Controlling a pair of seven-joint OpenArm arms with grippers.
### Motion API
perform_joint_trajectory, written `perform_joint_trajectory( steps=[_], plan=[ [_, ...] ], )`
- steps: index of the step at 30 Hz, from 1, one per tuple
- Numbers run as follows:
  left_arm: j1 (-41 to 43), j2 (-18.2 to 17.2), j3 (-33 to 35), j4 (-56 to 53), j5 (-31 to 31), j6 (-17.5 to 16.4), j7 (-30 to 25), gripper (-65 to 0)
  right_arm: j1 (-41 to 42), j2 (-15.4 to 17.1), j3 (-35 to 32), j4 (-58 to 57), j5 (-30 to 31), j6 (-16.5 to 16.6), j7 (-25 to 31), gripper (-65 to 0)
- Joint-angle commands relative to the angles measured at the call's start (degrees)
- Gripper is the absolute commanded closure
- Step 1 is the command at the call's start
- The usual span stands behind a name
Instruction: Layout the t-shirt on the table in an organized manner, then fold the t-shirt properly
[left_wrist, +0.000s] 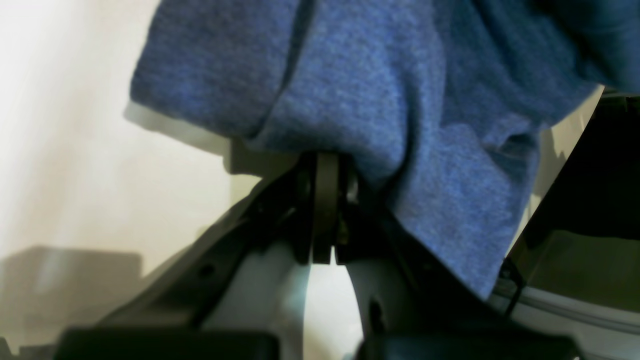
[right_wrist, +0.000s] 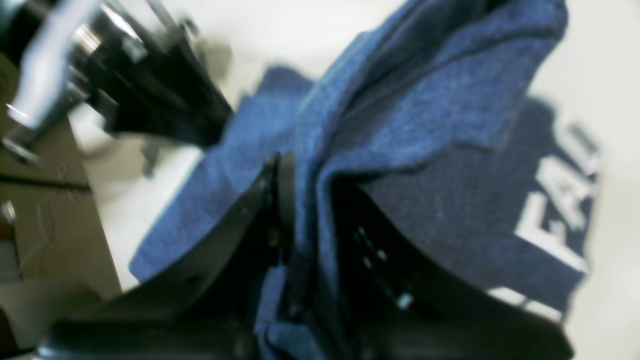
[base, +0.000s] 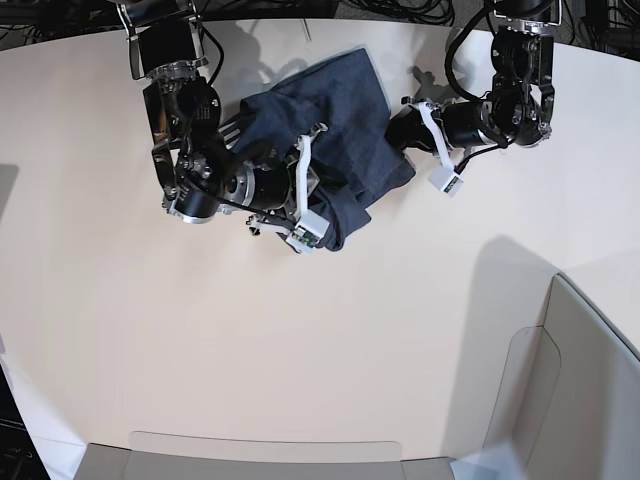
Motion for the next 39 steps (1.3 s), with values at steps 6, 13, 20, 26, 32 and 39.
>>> perform_joint_trajectory(
  steps=[6, 13, 20, 26, 32, 39],
  plan=[
    [0.7, -0.5, 0.1, -1.0, 8.5, 2.4, 4.3, 0.0, 1.2, -3.6, -6.8, -1.4, -6.6, 0.0, 0.6, 0.0],
    [0.6, -0.5, 0.1, -1.0, 8.5, 2.4, 4.3, 0.0, 1.0, -6.1, -10.1, -1.4, -10.7, 0.0, 0.6, -17.1],
    [0.6, -0.5, 0.1, -1.0, 8.5, 2.4, 2.5, 0.0, 1.1, -7.4, -10.1, -0.9, -9.5, 0.0, 0.6, -29.5],
    [0.6, -0.5, 0.2, -1.1, 8.5, 2.4, 2.4, 0.0, 3.4, -7.8, -10.1, -0.9, -2.5, 0.0, 0.5, -30.6],
    [0.6, -0.6, 0.2, -1.1, 8.5, 2.4, 2.3, 0.0, 7.2, -8.1, -9.6, -0.9, 6.5, 0.0, 0.6, -30.4],
    [0.6, -0.5, 0.2, -1.1, 8.5, 2.4, 2.3, 0.0, 9.4, -7.4, 10.2, 3.0, 10.7, -0.1, 0.7, -24.6]
  ],
)
